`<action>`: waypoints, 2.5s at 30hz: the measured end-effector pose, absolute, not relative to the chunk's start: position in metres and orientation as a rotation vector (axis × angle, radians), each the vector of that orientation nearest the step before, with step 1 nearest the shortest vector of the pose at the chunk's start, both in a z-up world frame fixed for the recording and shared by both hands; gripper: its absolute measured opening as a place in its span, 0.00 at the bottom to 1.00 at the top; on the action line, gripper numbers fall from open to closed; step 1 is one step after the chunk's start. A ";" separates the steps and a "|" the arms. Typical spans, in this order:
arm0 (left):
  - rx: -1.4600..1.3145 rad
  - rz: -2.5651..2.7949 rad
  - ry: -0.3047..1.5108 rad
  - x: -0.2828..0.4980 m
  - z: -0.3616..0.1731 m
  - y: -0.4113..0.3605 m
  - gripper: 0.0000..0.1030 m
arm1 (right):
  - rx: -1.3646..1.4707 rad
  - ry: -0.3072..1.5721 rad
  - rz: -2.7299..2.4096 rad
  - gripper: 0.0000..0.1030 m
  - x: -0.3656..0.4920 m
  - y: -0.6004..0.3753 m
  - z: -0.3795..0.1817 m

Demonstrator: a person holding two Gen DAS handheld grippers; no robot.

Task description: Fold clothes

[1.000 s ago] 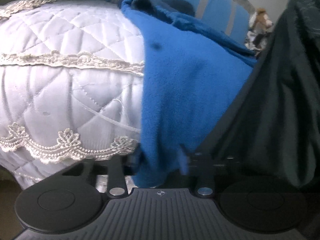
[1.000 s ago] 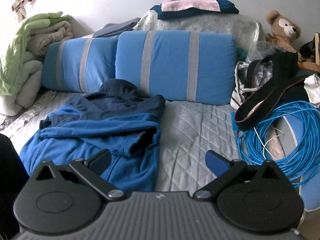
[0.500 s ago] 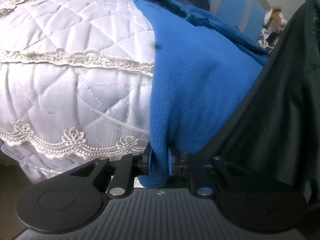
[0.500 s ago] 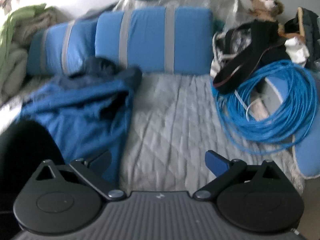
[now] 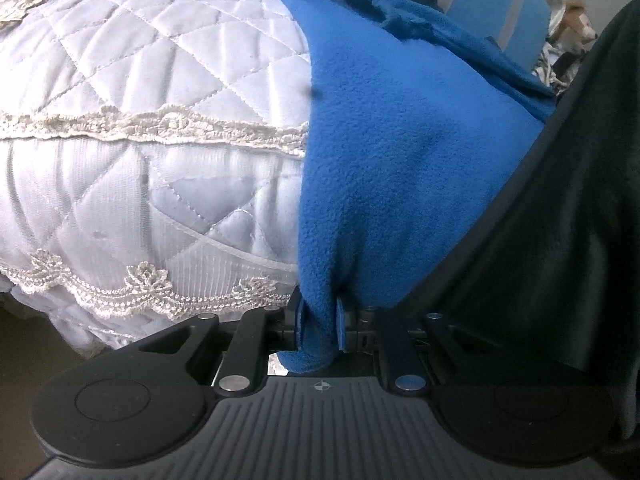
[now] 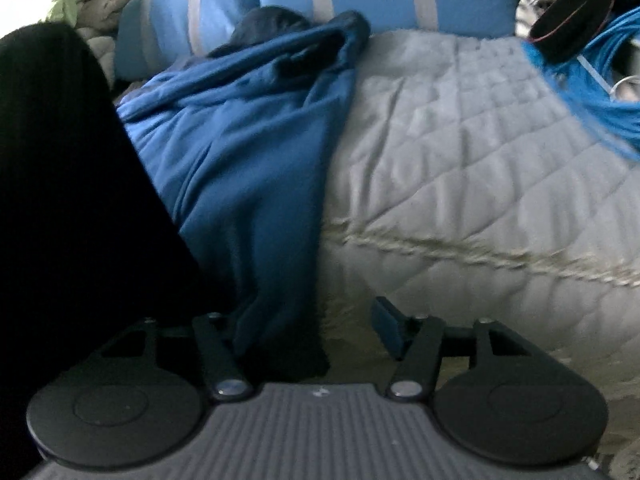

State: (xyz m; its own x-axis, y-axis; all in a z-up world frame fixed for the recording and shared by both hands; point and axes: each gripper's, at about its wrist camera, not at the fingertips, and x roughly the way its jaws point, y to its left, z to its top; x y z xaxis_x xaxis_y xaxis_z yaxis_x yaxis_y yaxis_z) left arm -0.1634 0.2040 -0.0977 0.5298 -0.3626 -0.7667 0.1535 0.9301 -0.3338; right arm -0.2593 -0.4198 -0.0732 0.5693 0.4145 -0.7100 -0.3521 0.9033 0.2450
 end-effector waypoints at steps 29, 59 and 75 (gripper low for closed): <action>-0.373 -0.374 0.794 -0.189 -0.038 0.217 0.08 | 0.353 0.747 0.493 0.03 -0.246 -0.411 -0.038; -0.548 -0.250 0.506 -0.057 0.061 0.236 0.08 | 0.346 0.587 0.230 0.02 -0.068 -0.369 0.075; -0.416 -0.164 0.645 0.007 0.007 0.221 0.10 | 0.338 0.758 0.143 0.06 0.005 -0.356 0.011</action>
State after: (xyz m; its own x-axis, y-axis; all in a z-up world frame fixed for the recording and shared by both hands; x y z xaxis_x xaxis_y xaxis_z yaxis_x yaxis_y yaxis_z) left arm 0.0068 0.2211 0.0066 0.7895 -0.2750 -0.5487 0.0198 0.9049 -0.4251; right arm 0.0048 -0.3563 0.0106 0.7196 0.2475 -0.6488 -0.0060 0.9365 0.3506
